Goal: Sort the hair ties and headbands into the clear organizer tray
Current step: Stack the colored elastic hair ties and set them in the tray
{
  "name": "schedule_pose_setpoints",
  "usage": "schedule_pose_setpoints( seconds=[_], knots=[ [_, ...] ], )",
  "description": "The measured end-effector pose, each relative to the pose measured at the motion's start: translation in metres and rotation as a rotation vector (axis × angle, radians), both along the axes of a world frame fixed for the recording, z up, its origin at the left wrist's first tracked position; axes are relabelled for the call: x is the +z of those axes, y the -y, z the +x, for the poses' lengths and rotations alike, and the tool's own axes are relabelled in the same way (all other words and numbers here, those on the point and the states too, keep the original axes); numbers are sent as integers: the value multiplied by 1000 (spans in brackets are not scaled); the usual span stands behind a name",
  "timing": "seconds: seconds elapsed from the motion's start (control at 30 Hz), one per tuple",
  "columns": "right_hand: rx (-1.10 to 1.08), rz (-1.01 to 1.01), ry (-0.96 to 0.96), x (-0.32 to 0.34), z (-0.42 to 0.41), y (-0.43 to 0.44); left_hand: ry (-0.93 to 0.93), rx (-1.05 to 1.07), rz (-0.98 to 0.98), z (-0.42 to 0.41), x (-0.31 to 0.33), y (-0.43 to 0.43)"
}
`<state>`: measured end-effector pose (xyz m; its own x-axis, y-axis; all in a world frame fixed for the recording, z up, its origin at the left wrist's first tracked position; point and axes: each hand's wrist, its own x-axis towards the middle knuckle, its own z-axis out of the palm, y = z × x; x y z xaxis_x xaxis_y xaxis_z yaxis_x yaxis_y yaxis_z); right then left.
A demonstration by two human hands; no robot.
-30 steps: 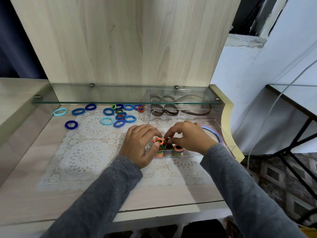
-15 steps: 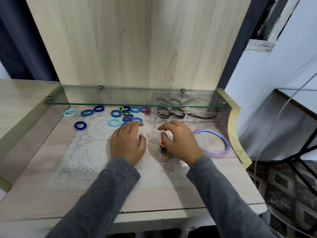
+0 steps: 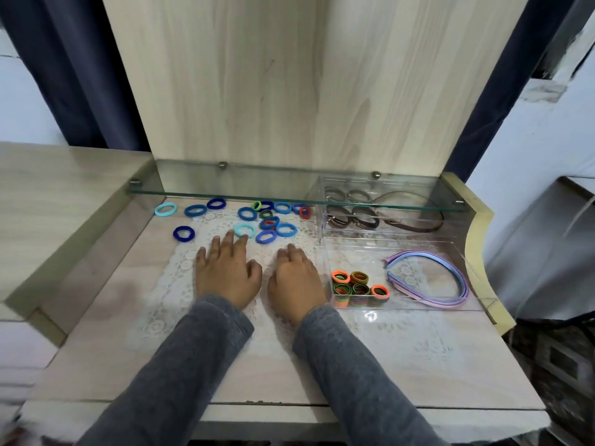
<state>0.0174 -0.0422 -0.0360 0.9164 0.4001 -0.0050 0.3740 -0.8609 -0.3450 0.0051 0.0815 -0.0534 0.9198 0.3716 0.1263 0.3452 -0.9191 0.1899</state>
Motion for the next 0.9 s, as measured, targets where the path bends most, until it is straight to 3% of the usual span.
schedule_pose_setpoints(
  seconds=[0.23, 0.6, 0.9],
  knots=[
    [-127, 13, 9, -12, 23, -20, -22, -48, -24, 17, 3, 0],
    [-257, 33, 202, -17, 53, -29, 85, -157, 8, 47, 8, -9],
    [-360, 175, 199, -10, 82, -35, 95, -76, -29, 50, 9, -26]
  ],
)
